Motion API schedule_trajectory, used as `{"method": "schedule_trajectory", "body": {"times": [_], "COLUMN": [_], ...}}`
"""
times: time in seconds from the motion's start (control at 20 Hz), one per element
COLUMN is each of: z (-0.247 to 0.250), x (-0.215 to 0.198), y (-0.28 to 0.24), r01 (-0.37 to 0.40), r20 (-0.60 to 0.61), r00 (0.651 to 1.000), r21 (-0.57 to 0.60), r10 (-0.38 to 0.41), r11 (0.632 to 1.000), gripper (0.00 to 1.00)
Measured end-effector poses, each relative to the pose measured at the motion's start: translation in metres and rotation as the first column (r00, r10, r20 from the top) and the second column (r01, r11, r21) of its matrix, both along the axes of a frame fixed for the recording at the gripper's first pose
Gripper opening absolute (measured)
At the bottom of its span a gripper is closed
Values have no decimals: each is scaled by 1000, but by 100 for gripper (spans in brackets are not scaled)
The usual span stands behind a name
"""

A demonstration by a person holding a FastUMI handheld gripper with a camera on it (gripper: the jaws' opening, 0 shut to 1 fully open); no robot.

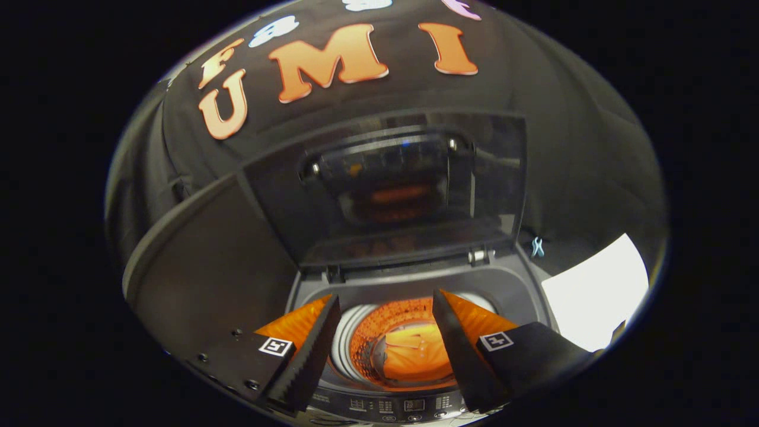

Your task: Put the clothes into the washing machine and then close the washing machine lid.

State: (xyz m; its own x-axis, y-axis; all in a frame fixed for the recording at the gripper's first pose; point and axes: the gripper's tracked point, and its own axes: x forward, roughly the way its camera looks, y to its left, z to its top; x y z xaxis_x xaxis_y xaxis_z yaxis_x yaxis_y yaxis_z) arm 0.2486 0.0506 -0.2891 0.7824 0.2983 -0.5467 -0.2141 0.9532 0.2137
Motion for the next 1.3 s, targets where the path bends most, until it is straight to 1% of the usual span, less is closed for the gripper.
{"method": "schedule_trajectory", "body": {"times": [0.2,0.45,0.55,0.65,0.75,0.85,1.0,1.1,1.2,1.3], "z": [65,131,153,164,166,156,131,115,104,102], "x": [20,52,72,94,114,133,157,169,181,192], "y": [5,18,19,20,24,27,29,28,28,28], "r01": [-14,-31,-27,-30,-28,-31,-29,-15,1,12], "r20": [124,242,287,315,316,291,234,195,176,192], "r00": [992,970,958,949,948,956,971,980,984,981], "r21": [8,25,9,-2,-4,-15,-40,-53,-62,-82], "r10": [13,24,24,29,28,34,38,25,10,4], "r11": [1000,999,1000,1000,1000,999,999,998,998,997], "gripper": [99,98,99,98,98,98,98,99,99,99]}}
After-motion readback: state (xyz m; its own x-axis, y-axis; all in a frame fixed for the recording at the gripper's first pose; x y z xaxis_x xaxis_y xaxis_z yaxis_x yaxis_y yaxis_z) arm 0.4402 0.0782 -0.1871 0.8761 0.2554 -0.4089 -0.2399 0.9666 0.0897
